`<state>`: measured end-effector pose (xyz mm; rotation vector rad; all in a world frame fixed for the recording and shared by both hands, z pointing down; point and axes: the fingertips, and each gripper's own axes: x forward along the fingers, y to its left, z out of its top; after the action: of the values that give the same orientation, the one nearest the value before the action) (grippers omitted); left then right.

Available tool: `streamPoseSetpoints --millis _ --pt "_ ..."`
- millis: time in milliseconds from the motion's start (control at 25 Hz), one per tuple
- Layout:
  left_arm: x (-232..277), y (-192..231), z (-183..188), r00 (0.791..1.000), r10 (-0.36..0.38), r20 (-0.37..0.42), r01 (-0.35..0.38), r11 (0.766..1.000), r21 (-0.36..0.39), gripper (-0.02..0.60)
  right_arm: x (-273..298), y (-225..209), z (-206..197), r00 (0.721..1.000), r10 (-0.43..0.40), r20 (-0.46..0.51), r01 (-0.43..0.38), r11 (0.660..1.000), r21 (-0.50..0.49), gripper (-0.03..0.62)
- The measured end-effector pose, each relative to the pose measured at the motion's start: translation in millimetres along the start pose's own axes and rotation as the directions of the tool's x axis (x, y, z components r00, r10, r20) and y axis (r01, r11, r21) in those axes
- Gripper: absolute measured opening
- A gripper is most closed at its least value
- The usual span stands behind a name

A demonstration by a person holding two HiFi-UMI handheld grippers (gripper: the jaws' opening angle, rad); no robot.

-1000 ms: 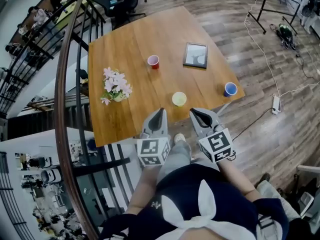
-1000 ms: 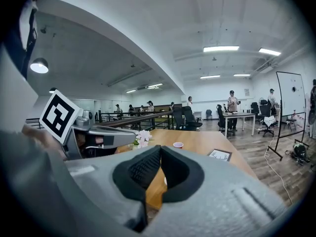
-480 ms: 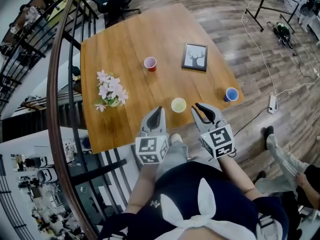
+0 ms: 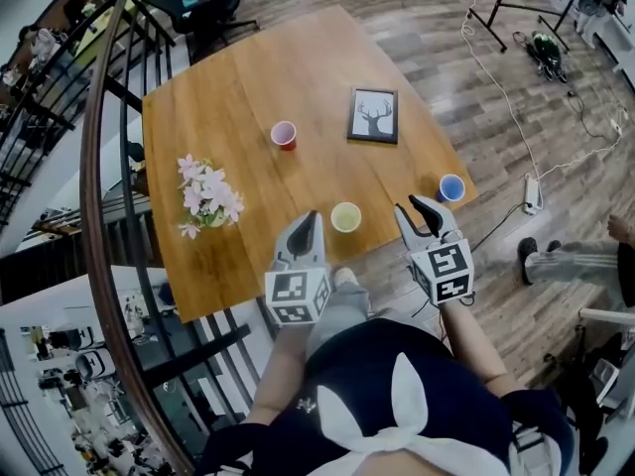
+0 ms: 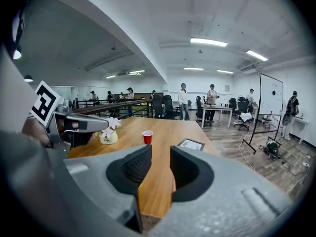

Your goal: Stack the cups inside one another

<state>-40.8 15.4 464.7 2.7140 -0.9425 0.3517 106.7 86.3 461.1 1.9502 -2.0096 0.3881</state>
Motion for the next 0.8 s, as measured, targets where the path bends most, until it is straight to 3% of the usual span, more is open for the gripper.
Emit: streamPoseSetpoints --millis 480,800 --pt "22.9 -1.7 -7.9 0.999 -0.038 -0.038 0.038 0.999 0.009 0.020 5.6 -59.3 -33.5 0.986 -0.138 -0.093 0.141 0.990 0.029 0.163" --pt "34.1 6.9 -10.8 0.997 -0.042 -0.059 0.043 0.999 0.016 0.020 15.2 -103.1 -71.3 0.952 -0.228 -0.205 0.246 0.967 0.066 0.249"
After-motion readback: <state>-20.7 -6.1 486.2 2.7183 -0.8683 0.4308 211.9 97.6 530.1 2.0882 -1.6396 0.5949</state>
